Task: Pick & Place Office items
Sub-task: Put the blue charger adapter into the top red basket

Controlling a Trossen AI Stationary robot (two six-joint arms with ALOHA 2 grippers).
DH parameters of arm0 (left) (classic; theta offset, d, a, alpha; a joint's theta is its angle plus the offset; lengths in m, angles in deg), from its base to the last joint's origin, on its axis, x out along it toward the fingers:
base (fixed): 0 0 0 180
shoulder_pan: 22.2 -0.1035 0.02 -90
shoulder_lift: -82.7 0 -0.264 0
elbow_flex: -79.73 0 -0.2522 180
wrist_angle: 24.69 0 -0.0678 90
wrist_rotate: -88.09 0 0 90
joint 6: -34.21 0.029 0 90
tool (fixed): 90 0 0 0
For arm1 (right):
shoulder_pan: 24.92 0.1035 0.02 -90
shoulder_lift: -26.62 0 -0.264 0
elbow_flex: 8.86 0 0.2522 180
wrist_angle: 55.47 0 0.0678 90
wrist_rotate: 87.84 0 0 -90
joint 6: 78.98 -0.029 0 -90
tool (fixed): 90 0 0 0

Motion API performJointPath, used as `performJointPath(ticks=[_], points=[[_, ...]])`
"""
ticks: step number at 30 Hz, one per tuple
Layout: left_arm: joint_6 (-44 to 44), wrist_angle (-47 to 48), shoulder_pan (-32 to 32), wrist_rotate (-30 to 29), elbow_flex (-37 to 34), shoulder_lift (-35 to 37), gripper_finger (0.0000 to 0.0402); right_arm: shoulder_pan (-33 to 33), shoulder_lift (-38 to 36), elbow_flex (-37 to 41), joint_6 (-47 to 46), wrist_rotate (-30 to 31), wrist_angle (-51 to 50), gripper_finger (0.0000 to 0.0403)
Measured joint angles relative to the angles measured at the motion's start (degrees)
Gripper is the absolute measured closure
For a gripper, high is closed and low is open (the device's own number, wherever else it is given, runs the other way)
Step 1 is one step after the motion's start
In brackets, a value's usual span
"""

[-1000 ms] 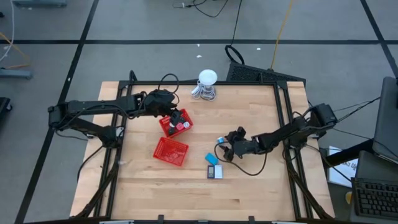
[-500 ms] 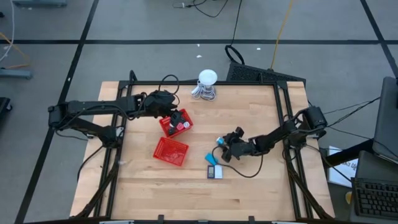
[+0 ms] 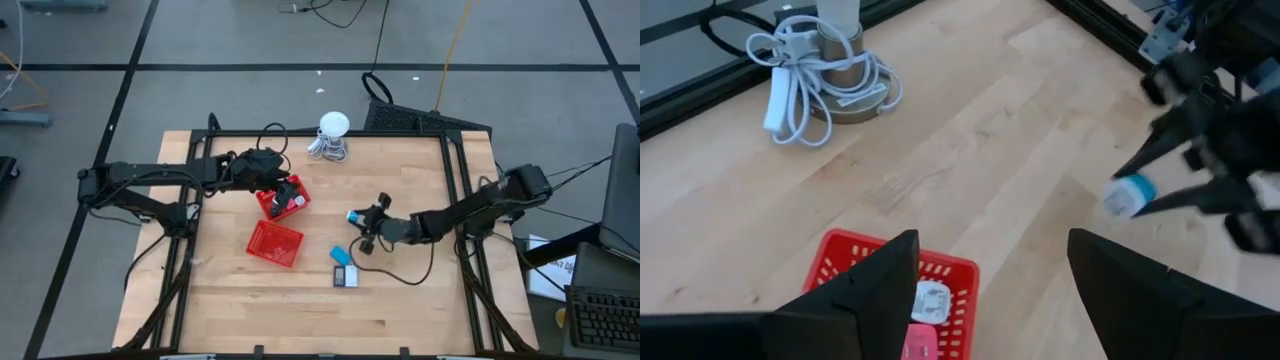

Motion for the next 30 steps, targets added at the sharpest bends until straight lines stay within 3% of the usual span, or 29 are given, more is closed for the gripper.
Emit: performJointPath(ticks=[5, 10, 15, 18, 23, 30], points=[[-2.52, -1.28, 0.98, 0.03, 0.0, -0.04, 0.0136, 0.02, -7.7, 0.0, 8.2, 0.92, 0.13, 0.0281], [-8.23, -11.51, 2.49, 0.87, 0.07, -3.33, 0.0144, 0.02, -11.41, 0.0, 24.57, 1.01, 1.98, 0.0281], [-9.11, -26.13, 4.47, 8.63, 0.07, -9.54, 0.0156, 0.07, -12.03, -0.07, 39.98, 2.18, 9.24, 0.0281], [-11.58, -34.6, 5.94, 12.41, 0.07, -13.8, 0.0161, 0.15, -11.96, -0.07, 41.22, 2.19, 9.84, 0.0281], [-13.56, -48.47, 8.1, 12.92, 0.04, -20.86, 0.0161, 0.67, -11.96, -0.04, 42.05, 2.21, 9.9, 0.0281], [-16.94, -56.59, 8.76, 11.54, 0.02, -26.84, 0.0157, 0.66, -11.92, 0.17, 41.76, 3.34, 8.6, 0.0281]])
